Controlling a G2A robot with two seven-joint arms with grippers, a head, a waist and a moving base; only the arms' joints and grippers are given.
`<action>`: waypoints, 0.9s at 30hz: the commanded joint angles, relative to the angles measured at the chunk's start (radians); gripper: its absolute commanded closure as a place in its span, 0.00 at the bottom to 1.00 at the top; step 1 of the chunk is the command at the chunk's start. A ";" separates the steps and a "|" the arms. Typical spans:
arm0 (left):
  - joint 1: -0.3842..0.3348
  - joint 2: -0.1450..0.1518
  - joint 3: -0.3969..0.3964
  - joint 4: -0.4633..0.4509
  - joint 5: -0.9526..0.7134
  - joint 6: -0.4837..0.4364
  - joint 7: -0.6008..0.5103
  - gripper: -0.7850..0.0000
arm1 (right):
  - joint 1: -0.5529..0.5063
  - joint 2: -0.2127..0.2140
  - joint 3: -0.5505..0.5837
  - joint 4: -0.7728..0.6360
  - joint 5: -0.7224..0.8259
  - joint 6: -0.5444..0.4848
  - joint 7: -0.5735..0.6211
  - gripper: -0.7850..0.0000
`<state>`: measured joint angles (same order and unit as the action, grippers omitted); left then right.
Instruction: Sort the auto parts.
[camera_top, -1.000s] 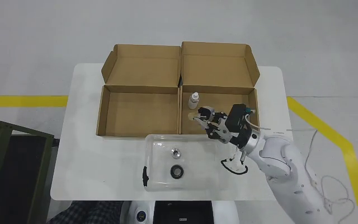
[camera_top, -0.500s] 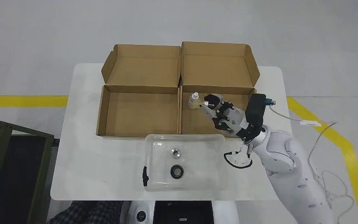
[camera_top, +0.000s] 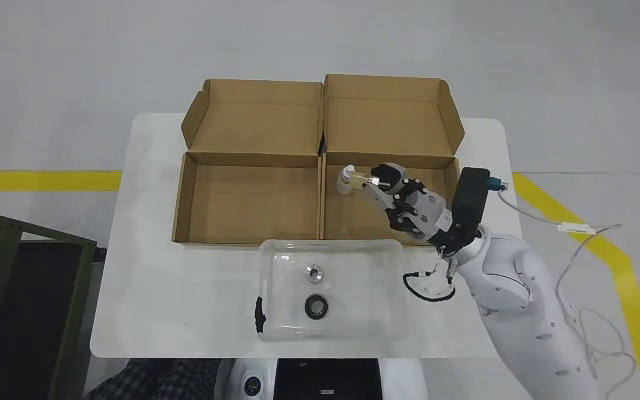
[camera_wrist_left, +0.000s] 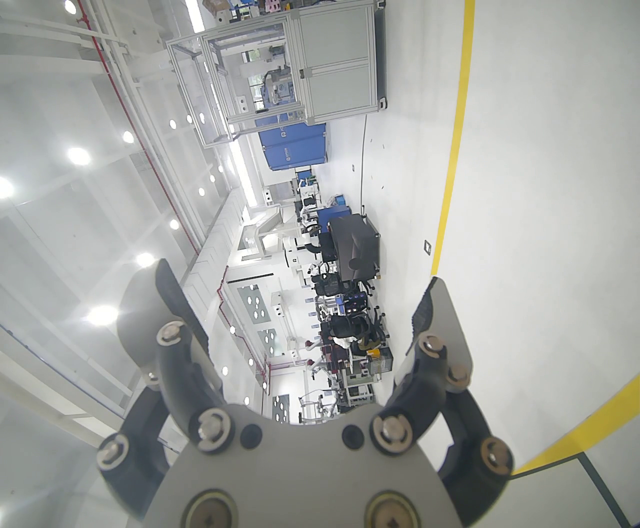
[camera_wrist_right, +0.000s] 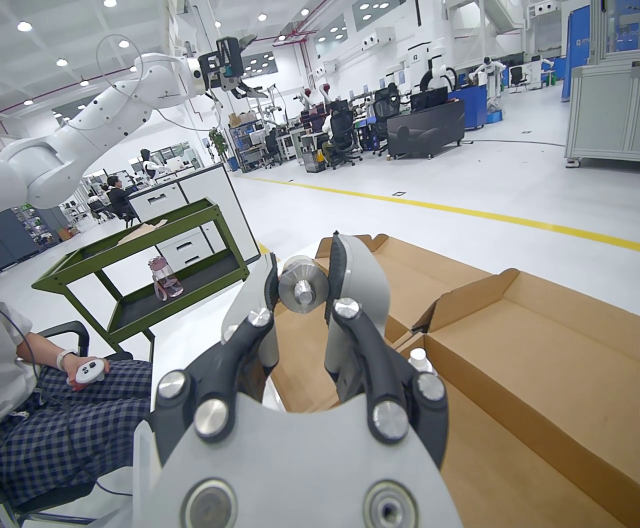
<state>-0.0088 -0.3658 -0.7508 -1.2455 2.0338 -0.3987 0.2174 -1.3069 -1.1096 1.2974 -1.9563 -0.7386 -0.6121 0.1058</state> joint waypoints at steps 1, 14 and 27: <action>0.000 0.000 0.000 0.000 0.000 0.000 0.000 0.00 | -0.002 0.000 0.002 -0.001 -0.006 0.000 0.000 1.00; 0.000 0.000 0.000 0.000 0.000 0.000 0.000 0.00 | -0.010 0.005 0.017 0.002 -0.118 0.019 0.068 1.00; 0.000 0.000 0.000 0.000 0.000 0.000 0.000 0.00 | -0.036 0.017 0.065 0.010 -0.332 0.134 0.219 1.00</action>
<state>-0.0088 -0.3658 -0.7508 -1.2455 2.0338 -0.3987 0.2174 -1.3468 -1.0927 1.3655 -1.9499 -1.0641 -0.4819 0.3139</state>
